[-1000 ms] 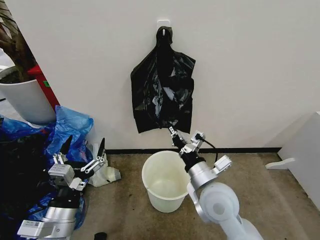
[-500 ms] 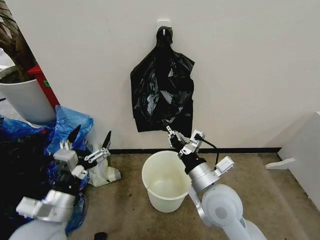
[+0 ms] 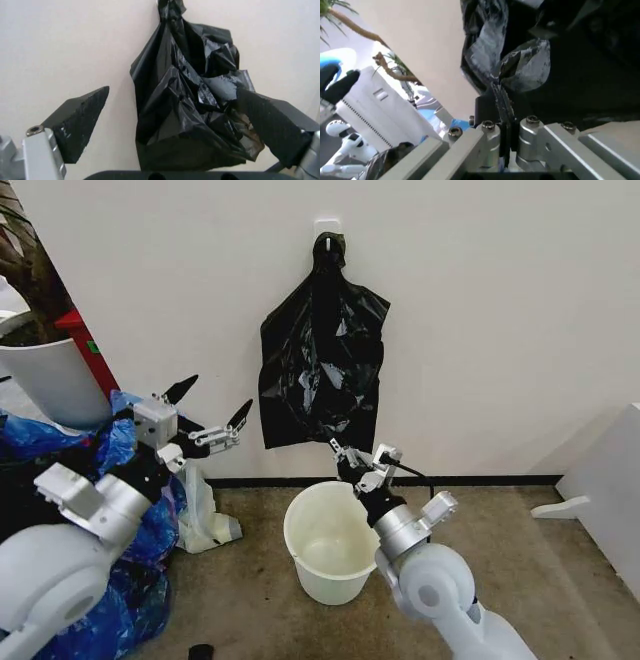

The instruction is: Place the garbage bag over the trash bin.

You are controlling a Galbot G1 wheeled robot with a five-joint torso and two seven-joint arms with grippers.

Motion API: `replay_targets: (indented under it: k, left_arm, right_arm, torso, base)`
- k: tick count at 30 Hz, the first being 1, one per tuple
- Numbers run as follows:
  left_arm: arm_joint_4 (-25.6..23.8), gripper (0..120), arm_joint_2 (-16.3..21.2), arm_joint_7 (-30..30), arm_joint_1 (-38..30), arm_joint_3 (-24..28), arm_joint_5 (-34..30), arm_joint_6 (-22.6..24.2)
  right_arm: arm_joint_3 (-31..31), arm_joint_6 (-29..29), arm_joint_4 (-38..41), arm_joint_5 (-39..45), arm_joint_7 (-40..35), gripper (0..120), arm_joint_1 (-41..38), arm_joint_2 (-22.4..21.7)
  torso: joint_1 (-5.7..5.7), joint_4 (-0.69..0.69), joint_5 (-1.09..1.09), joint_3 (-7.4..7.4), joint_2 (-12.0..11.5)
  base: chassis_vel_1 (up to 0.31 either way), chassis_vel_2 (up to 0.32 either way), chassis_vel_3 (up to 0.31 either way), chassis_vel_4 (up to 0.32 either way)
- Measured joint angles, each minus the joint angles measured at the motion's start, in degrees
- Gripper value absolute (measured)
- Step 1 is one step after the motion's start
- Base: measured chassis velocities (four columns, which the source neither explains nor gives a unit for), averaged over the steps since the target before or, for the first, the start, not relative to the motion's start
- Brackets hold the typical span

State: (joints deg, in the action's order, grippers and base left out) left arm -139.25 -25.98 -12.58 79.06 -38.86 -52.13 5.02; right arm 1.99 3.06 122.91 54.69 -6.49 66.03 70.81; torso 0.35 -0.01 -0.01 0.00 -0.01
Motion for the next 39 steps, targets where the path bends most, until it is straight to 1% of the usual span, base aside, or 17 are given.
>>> replay_targets:
  k: [2, 4, 9, 13, 17, 20, 22, 23, 24, 25, 26, 28, 30, 32, 33, 34, 39]
  left_arm:
    - [0.2, 100, 0.6, -0.2, -1.0, 0.5, -0.6, 0.5]
    - [0.8, 100, 1.7, -0.3, -2.7, 0.9, -1.7, 1.5]
    - [2.8, 100, 3.3, -0.5, -4.9, 1.3, -3.3, 2.0]
    - [5.3, 100, 3.8, 1.2, -9.2, 2.6, -6.3, 2.8]
    - [7.0, 100, 3.9, 3.2, -11.3, 3.3, -8.8, 3.2]
    - [10.2, 100, 3.3, 6.9, -16.2, 7.2, -9.6, 3.3]
    - [11.0, 100, 3.1, 7.8, -17.4, 8.3, -9.6, 3.3]
    - [13.3, 100, 1.9, 9.9, -21.8, 12.8, -9.3, 3.2]
    - [14.2, 100, 1.2, 10.4, -23.8, 14.9, -9.0, 3.1]
    - [14.8, 100, 0.7, 10.6, -25.1, 16.3, -8.6, 3.1]
    - [14.8, 100, 0.7, 10.6, -25.1, 16.3, -8.6, 3.1]
    - [16.2, 100, -0.7, 11.0, -28.3, 19.6, -7.5, 3.0]
    - [17.5, 100, -2.3, 11.0, -31.9, 22.8, -7.1, 3.0]
    - [17.9, 100, -3.5, 10.9, -35.2, 26.0, -7.2, 3.4]
    - [17.9, 100, -3.5, 10.9, -35.2, 26.0, -7.2, 3.4]
    - [18.0, 100, -4.0, 10.6, -36.5, 27.4, -7.3, 3.6]
    - [18.5, 100, -6.5, 8.9, -44.0, 35.3, -8.7, 5.3]
  right_arm:
    - [-0.3, 0.0, -0.2, -0.2, 0.1, 0, -0.2, 0.1]
    - [-1.4, 0.0, -0.9, -0.3, 0.3, 0, -1.0, 0.1]
    - [-4.7, -0.1, -3.1, -0.4, 0.5, 0, -3.9, 0.8]
    - [-6.0, -0.1, -3.8, -0.5, 0.5, 0, -4.6, 1.4]
    - [-6.4, -0.1, -4.4, -0.5, 0.5, 0, -5.1, 1.5]
    - [-6.3, -0.2, -5.3, -0.5, 0.6, 0, -5.7, 1.7]
    - [-6.0, -0.3, -5.5, -0.4, 0.6, 0, -5.9, 1.8]
    - [-4.8, -0.4, -5.9, -0.2, 0.7, 0, -6.1, 1.7]
    - [-4.2, -0.4, -6.0, 0.0, 0.7, 0, -6.0, 1.6]
    - [-3.8, -0.4, -6.1, 0.1, 0.8, 0, -6.0, 1.4]
    - [-3.8, -0.4, -6.1, 0.1, 0.8, 0, -6.0, 1.4]
    - [-3.0, -0.4, -6.3, 0.3, 1.1, 0, -5.8, 1.0]
    - [-2.3, -0.4, -6.6, 0.6, 1.3, 0, -5.8, 0.8]
    - [-1.9, -0.4, -7.0, 0.7, 1.4, 0, -5.9, 0.7]
    - [-1.9, -0.4, -7.0, 0.7, 1.4, 0, -5.9, 0.7]
    - [-1.9, -0.4, -7.1, 0.8, 1.4, 0, -5.9, 0.7]
    - [-1.7, -0.3, -7.6, 0.9, 1.6, 0, -6.1, 0.7]
  torso:
    - [0.00, 0.00, 0.00, 0.00, 0.0]
    - [0.00, -0.04, -0.01, 0.00, 0.0]
    - [-0.01, 0.03, 0.01, 0.00, 0.0]
    - [-0.01, -0.02, 0.01, 0.00, 0.0]
    - [-0.01, 0.00, 0.00, 0.00, 0.0]
    - [-0.01, -0.01, 0.00, 0.00, 0.0]
    - [-0.01, -0.02, 0.00, 0.00, 0.0]
    - [-0.01, 0.00, 0.00, 0.00, 0.0]
    - [-0.01, 0.00, 0.00, 0.00, 0.0]
    - [-0.01, 0.00, 0.02, 0.00, 0.0]
    - [-0.01, 0.00, 0.02, 0.00, 0.0]
    - [-0.01, -0.02, 0.01, 0.00, 0.0]
    - [-0.01, -0.01, 0.01, 0.00, 0.0]
    - [-0.01, -0.01, 0.01, 0.00, 0.0]
    - [-0.01, -0.01, 0.01, 0.00, 0.0]
    - [-0.01, -0.01, 0.01, 0.00, 0.0]
    - [-0.01, -0.01, 0.02, 0.00, 0.0]
  base:
    - [0.000, 0.000, 0.000, 0.000]
    - [0.000, 0.000, 0.000, 0.000]
    - [0.000, 0.000, 0.000, 0.000]
    - [0.000, 0.000, 0.000, 0.000]
    - [0.000, 0.000, 0.000, 0.000]
    - [0.000, 0.000, 0.000, 0.000]
    - [0.000, 0.000, 0.000, 0.000]
    - [0.000, 0.000, 0.000, 0.000]
    - [0.000, 0.000, 0.000, 0.000]
    - [0.000, 0.000, 0.000, 0.000]
    - [0.000, 0.000, 0.000, 0.000]
    - [0.000, 0.000, 0.000, 0.000]
    - [0.000, 0.000, 0.000, 0.000]
    - [0.000, 0.000, 0.000, 0.000]
    - [0.000, 0.000, 0.000, 0.000]
    - [0.000, 0.000, 0.000, 0.000]
    - [0.000, 0.000, 0.000, 0.000]
